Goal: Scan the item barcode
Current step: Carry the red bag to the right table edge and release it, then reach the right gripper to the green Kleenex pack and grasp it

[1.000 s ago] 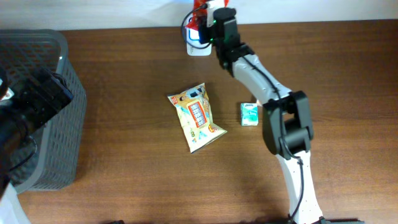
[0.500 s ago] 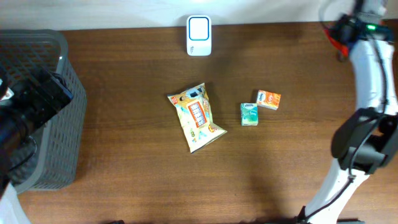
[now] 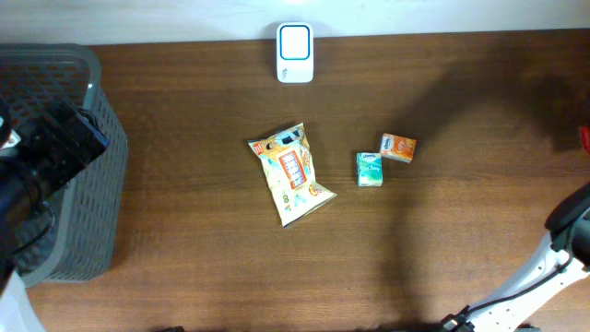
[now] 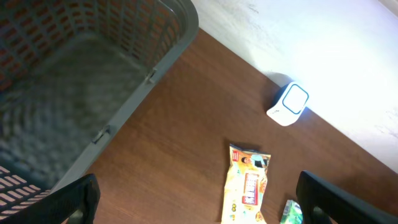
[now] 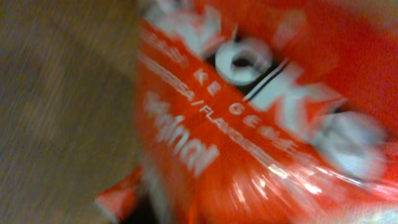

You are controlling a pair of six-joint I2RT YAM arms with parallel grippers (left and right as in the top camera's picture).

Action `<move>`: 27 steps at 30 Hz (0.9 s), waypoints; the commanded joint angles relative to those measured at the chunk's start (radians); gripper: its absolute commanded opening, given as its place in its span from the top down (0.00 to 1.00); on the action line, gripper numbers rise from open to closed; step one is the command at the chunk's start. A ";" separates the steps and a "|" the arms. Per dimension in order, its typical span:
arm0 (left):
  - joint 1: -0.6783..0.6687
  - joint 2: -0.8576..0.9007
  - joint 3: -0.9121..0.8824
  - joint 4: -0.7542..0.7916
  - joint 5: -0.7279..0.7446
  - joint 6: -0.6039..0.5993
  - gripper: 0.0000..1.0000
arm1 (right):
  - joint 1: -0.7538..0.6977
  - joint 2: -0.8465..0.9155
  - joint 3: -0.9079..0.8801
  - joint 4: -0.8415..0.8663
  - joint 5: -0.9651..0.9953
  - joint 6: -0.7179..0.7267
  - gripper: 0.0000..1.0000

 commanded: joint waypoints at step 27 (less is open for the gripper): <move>0.004 -0.006 0.005 0.000 -0.005 -0.008 0.01 | 0.610 -0.385 -0.003 -0.572 -0.858 -0.504 0.01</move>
